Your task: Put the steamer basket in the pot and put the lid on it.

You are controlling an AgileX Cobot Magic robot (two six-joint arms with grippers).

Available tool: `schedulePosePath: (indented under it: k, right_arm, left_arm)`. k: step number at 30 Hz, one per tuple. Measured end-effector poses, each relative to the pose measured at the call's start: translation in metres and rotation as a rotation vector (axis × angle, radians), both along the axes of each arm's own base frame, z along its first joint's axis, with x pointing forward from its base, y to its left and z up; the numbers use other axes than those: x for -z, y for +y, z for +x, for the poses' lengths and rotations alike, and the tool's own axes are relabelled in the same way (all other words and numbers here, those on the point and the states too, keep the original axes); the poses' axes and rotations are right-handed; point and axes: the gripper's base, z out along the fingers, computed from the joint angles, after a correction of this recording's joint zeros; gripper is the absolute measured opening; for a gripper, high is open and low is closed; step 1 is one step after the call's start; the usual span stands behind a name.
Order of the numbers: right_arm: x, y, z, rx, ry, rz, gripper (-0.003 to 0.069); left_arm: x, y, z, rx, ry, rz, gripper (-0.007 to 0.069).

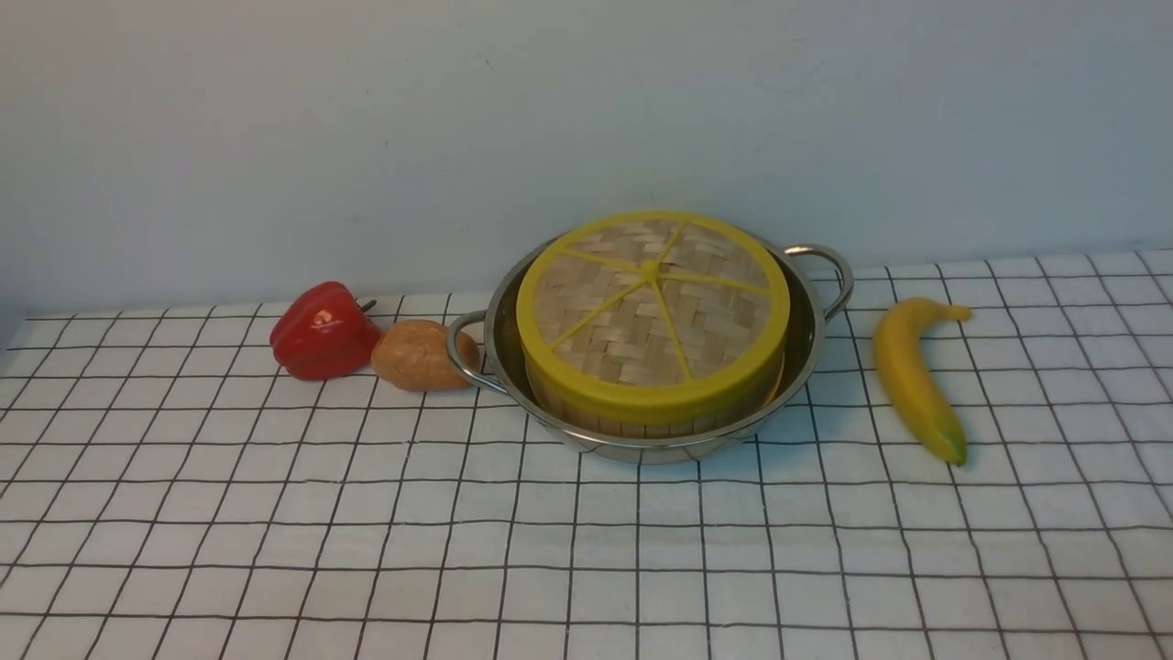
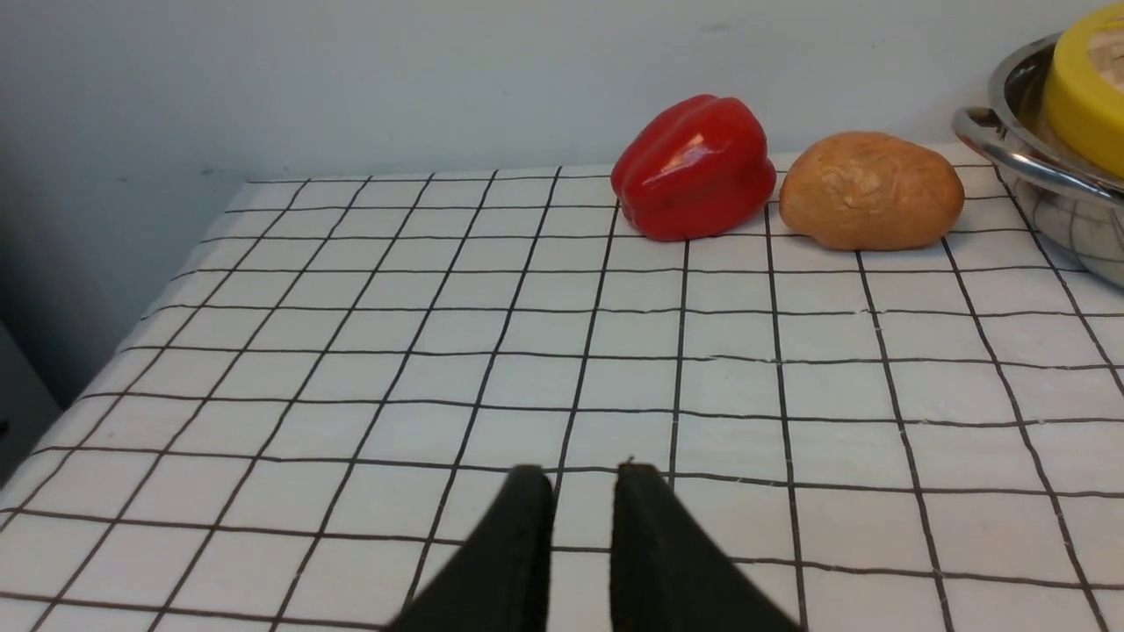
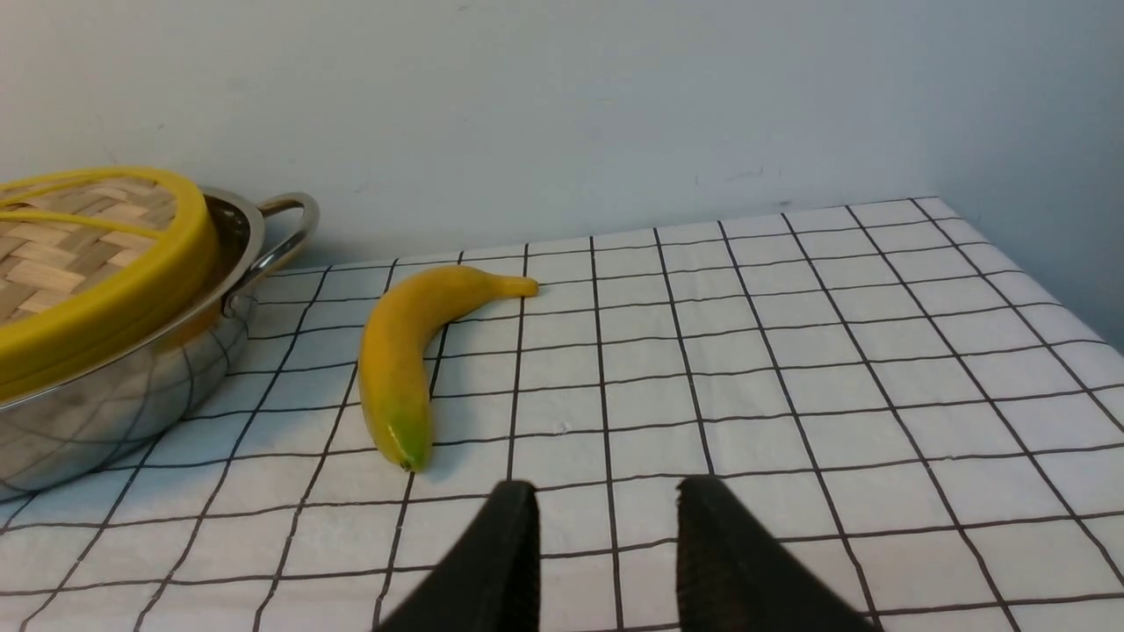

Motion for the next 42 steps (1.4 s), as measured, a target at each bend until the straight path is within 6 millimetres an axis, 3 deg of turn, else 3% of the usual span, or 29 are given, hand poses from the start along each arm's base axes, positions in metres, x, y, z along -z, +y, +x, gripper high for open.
schedulePosePath:
  k: [42]
  right_arm:
    - [0.0000,0.0000,0.0000,0.000,0.000,0.000,0.0243]
  left_arm:
    - [0.0000,0.0000,0.0000,0.000,0.000,0.002,0.0171]
